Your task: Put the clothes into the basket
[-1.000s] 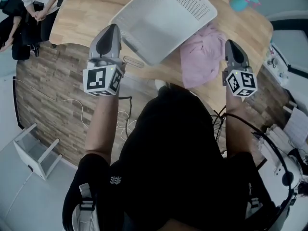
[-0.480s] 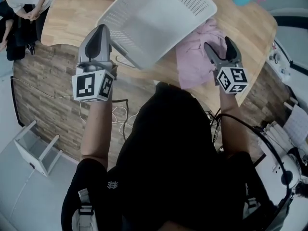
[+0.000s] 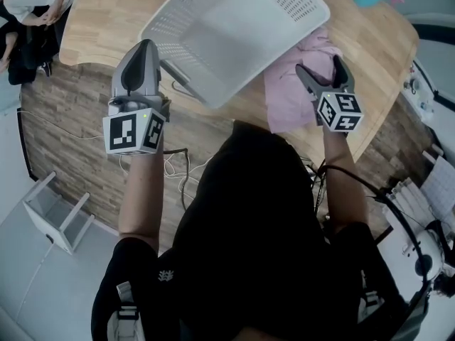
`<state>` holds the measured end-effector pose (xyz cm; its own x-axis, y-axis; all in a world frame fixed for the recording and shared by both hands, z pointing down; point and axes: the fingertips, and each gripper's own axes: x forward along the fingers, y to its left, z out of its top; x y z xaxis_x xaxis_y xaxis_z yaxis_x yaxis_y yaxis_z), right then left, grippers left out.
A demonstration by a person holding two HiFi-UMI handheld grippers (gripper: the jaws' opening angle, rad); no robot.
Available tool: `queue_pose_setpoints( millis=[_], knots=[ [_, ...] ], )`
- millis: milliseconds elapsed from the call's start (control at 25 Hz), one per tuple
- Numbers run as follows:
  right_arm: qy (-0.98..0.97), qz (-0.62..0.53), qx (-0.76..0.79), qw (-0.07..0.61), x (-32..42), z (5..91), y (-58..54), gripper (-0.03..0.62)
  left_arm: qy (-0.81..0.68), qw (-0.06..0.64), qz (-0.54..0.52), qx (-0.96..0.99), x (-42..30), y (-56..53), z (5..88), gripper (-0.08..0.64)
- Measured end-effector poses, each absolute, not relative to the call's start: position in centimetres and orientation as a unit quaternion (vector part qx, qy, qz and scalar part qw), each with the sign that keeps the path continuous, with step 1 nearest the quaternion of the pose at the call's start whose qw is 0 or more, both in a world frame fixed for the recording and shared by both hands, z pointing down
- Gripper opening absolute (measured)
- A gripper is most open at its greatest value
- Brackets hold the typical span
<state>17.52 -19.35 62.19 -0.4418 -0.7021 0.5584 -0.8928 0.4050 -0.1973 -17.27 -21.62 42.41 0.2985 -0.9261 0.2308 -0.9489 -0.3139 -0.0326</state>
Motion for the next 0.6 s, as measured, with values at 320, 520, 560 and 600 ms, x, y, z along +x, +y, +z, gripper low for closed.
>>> queue_pose_setpoints(
  millis=[320,520,560,600],
  knots=[
    [-0.799,0.237,0.505,0.225,17.8,65.2,-20.4,0.506,-0.589,0.063,0.123,0.796,-18.0,-21.9,43.8,0.006],
    [-0.801,0.242,0.495,0.234,17.6,65.6,-20.3,0.477,-0.596,0.067,0.127,0.79,-18.5,-21.4,44.3,0.006],
    [-0.802,0.245,0.491,0.235,17.5,65.6,-20.3,0.457,-0.597,0.068,0.127,0.789,-18.5,-21.4,44.3,0.006],
    [-0.804,0.246,0.487,0.236,17.4,65.4,-20.3,0.433,-0.598,0.069,0.126,0.789,-18.6,-21.3,44.3,0.006]
  ],
)
